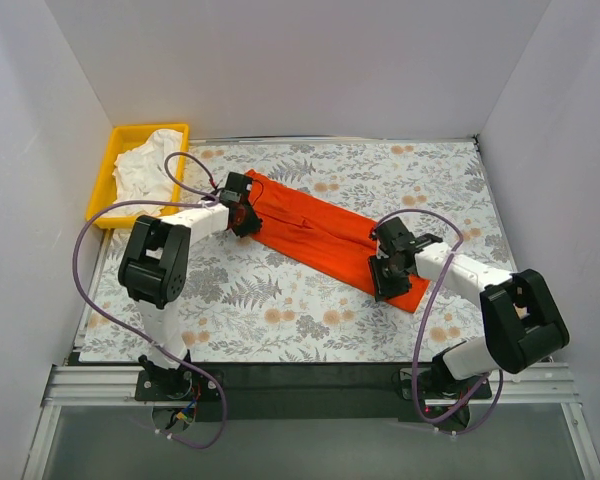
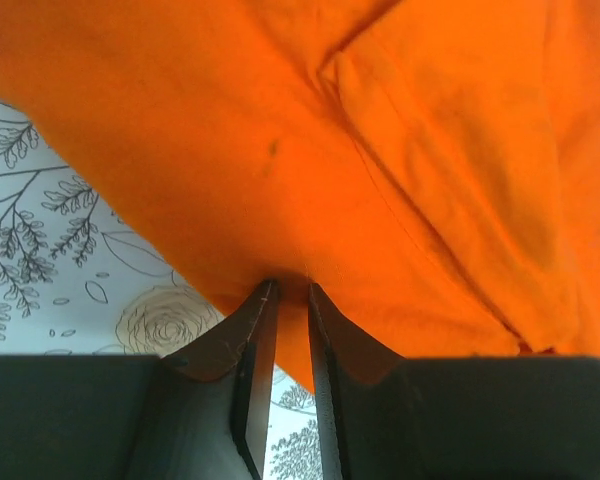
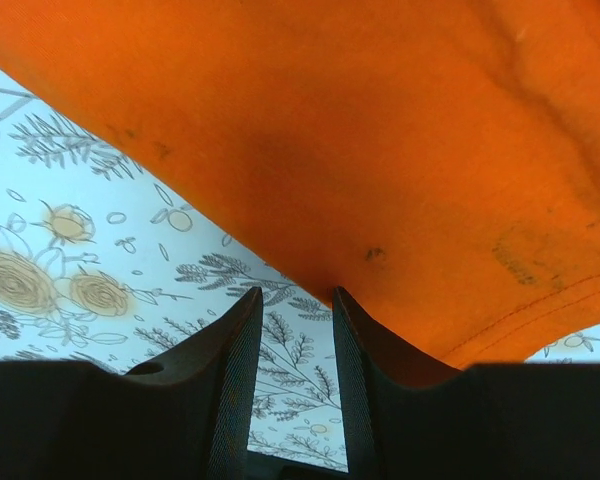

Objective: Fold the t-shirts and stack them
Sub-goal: Fold the tshirt

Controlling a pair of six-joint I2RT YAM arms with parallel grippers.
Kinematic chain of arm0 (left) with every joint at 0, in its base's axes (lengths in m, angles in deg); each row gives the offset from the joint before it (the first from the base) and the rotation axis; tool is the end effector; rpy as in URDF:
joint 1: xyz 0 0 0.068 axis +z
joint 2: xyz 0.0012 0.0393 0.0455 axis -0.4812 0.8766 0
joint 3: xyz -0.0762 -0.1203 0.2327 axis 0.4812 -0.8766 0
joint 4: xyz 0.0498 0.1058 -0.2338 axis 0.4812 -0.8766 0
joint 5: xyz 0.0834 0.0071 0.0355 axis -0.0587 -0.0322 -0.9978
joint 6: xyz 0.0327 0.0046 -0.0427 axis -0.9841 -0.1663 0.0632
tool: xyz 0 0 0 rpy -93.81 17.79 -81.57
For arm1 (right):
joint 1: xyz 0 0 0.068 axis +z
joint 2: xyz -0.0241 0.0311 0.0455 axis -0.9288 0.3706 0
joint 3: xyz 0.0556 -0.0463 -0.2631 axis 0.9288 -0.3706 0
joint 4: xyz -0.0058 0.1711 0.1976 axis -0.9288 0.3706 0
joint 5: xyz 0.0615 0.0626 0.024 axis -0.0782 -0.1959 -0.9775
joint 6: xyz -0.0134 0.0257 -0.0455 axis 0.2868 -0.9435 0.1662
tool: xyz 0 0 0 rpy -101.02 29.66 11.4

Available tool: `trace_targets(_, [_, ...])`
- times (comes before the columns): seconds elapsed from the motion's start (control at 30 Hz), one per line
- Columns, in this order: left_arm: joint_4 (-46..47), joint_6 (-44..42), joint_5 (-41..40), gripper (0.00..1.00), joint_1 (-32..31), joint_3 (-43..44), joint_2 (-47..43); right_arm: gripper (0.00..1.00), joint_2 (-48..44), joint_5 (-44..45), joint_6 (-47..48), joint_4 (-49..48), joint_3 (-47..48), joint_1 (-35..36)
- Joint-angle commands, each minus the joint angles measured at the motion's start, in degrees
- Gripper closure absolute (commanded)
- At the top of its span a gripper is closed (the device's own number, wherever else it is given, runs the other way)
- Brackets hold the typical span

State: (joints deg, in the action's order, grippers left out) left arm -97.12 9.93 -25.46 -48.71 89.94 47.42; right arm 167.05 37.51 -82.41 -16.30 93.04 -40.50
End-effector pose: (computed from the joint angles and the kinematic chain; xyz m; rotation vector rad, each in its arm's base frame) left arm 0.3697 -0.1301 0.1611 -1.3869 2.2771 -0.4864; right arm 0.2244 0.1184 0.1757 -0.3153 2.7938 0.1932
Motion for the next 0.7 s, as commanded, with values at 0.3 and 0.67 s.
trace_targets(0.3, [-0.4,-3.2,-3.8,0.81,0.5,8.3,8.8,0.64,0.0,-3.7,-5.2,-0.6,-6.3,6.0])
trace_targets(0.67, [-0.1,-14.8,-1.2,0.76,2.3,22.6,20.0,0.64,11.0,-17.7,-10.9,-7.2,3.1,22.1])
